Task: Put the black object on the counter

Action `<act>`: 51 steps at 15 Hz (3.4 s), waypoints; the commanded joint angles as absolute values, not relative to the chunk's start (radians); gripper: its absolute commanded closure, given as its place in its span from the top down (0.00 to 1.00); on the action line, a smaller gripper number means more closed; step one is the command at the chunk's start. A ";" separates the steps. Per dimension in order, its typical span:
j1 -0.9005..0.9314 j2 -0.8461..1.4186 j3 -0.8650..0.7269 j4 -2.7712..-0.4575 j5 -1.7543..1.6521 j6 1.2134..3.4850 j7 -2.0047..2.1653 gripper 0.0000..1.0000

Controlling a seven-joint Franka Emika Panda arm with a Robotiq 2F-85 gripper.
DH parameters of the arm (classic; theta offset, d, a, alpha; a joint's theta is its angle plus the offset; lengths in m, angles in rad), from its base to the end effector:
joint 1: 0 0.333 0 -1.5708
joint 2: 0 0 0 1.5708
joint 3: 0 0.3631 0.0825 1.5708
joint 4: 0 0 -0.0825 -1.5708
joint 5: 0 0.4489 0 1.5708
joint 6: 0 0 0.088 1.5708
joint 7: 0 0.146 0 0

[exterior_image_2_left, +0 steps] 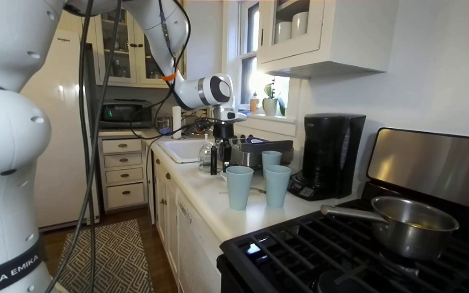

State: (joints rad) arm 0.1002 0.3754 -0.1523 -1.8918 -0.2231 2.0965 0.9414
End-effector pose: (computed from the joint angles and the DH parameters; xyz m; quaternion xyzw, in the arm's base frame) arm 0.6692 -0.0500 0.2624 0.8995 -0.4119 -0.0244 0.1437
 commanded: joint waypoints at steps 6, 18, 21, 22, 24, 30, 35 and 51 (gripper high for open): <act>0.112 0.389 -0.134 -1.921 -0.243 2.182 1.024 0.05; 0.154 0.475 -0.147 -1.946 -0.262 2.312 1.310 0.05; 0.156 0.471 -0.133 -1.963 -0.258 2.319 1.286 0.05; 0.159 0.466 -0.129 -1.973 -0.257 2.327 1.280 0.05; 0.164 0.456 -0.119 -1.990 -0.253 2.345 1.267 0.05; 0.179 0.430 -0.101 -2.038 -0.250 2.361 1.231 0.05; 0.175 0.390 -0.081 -2.084 -0.233 2.358 1.187 0.05; 0.181 0.398 -0.099 -2.101 -0.256 2.442 1.180 0.35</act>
State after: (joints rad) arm 0.1776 0.3955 -0.0910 -2.0946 -0.2447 2.4205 1.1741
